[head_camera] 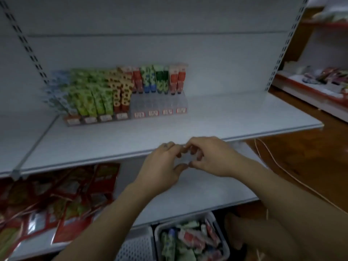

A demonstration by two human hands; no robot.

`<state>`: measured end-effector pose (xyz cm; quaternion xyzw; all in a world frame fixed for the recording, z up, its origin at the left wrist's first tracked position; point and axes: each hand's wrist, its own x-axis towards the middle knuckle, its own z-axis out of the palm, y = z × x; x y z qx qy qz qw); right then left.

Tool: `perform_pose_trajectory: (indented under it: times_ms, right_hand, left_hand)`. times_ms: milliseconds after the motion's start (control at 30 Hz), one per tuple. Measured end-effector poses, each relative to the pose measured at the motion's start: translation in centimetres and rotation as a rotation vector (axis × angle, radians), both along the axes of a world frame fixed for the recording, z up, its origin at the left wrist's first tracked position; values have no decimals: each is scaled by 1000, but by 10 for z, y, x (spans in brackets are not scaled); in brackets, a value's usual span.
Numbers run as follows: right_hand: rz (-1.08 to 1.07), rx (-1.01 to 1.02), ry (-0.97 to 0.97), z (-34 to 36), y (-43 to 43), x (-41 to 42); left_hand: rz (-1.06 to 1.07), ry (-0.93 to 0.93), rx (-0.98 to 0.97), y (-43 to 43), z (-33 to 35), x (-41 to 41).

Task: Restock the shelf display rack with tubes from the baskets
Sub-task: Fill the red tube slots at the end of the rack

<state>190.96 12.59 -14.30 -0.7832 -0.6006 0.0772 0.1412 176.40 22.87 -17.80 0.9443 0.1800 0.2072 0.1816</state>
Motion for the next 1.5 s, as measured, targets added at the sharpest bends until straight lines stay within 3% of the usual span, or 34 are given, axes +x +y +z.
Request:
perform_pose_trajectory:
  times_ms: [233, 567, 733, 1067, 1233, 1333, 1500]
  right_hand:
    - [-40, -506, -9, -114, -48, -11]
    - [47, -911, 77, -235, -51, -25]
    - [26, -957, 41, -274, -50, -16]
    - [-77, -1004, 148, -325, -60, -9]
    - [-76, -917, 118, -332, -65, -3]
    - [-69, -866, 132, -336, -62, -4]
    - [-188, -817, 368, -334, -65, 7]
  left_hand:
    - [36, 327, -246, -42, -124, -26]
    - [80, 721, -392, -45, -238, -58]
    - [-19, 799, -278, -55, -262, -45]
    - [-172, 837, -192, -53, -297, 14]
    - [-215, 922, 3, -65, -313, 23]
    - [-194, 921, -4, -66, -319, 20]
    - [-282, 830, 37, -55, -320, 18]
